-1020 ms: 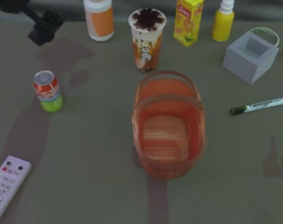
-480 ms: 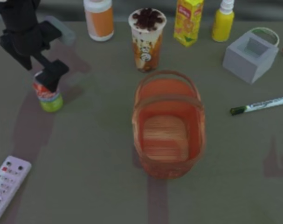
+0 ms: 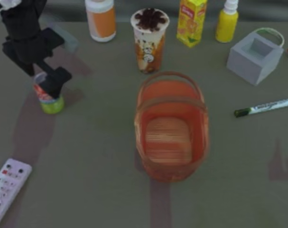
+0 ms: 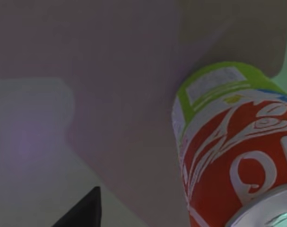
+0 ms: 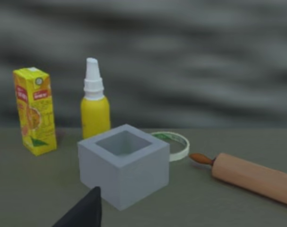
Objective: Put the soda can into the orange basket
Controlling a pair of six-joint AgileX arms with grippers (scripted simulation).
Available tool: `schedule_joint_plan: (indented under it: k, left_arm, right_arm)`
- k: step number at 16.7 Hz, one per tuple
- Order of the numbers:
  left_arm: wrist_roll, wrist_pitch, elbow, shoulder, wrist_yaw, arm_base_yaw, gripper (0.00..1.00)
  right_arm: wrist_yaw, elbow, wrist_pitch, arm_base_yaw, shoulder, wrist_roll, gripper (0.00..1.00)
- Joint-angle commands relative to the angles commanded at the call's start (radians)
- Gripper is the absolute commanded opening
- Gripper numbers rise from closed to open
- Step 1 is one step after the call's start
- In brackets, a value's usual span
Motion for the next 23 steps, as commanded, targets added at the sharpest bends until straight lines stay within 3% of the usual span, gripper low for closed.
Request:
schedule_joint_plan:
  k: [7, 20, 23]
  left_arm:
    - [0.003, 0.103, -0.086, 0.017, 0.000, 0.003, 1.00]
    - [0.003, 0.103, -0.086, 0.017, 0.000, 0.003, 0.02]
    - [0.003, 0.103, -0.086, 0.017, 0.000, 0.003, 0.00]
  right_arm:
    - [0.000, 0.000, 0.000, 0.000, 0.000, 0.000, 1.00]
    - [0.000, 0.000, 0.000, 0.000, 0.000, 0.000, 1.00]
    - [0.000, 0.000, 0.000, 0.000, 0.000, 0.000, 1.00]
